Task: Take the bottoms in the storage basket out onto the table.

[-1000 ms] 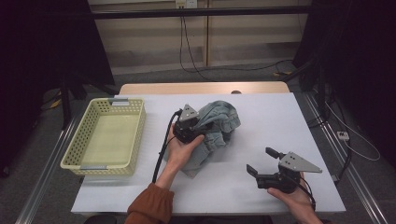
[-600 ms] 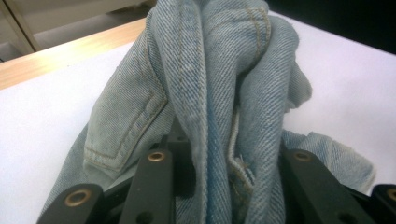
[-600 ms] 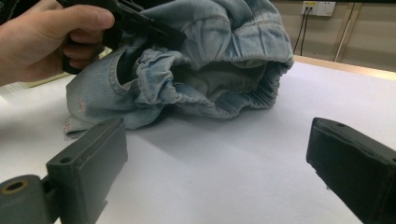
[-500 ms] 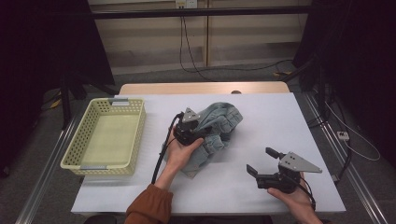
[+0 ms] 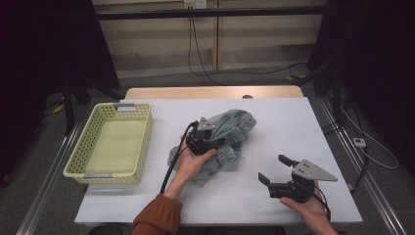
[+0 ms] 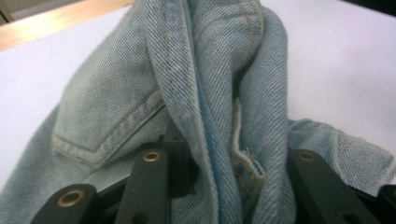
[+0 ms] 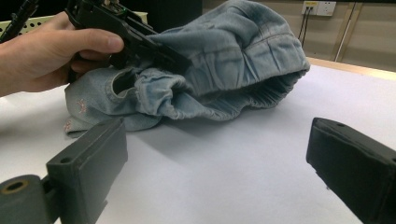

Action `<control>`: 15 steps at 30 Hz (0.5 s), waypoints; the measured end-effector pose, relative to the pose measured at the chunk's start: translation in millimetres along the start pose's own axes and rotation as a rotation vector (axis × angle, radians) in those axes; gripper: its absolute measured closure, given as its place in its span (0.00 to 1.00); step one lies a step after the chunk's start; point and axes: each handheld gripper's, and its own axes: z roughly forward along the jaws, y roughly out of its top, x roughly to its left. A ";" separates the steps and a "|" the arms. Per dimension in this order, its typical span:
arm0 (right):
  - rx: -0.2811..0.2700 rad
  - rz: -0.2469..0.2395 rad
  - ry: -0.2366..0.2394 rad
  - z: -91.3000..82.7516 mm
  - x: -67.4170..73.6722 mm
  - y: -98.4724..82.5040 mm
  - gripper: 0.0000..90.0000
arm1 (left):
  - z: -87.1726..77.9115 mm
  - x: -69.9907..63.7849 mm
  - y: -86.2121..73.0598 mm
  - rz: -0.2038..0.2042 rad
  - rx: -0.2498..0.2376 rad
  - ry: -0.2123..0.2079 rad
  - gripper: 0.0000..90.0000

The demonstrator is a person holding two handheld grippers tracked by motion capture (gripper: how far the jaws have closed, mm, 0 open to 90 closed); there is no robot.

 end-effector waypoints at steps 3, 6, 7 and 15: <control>0.000 0.000 0.001 0.1 0.2 0.1 0.06 | 3.2 -1.3 -0.9 0.008 0.013 -0.001 0.70; 0.001 -0.001 0.001 0.3 0.3 0.1 0.06 | 5.9 -1.6 -1.5 0.007 0.025 -0.004 0.70; 0.000 -0.001 0.001 0.4 0.3 0.0 0.06 | 7.1 -1.7 -1.9 0.004 0.030 -0.007 0.69; 0.002 -0.001 0.000 0.6 0.3 0.0 0.06 | 13.0 -2.7 -3.3 0.011 0.041 -0.019 0.66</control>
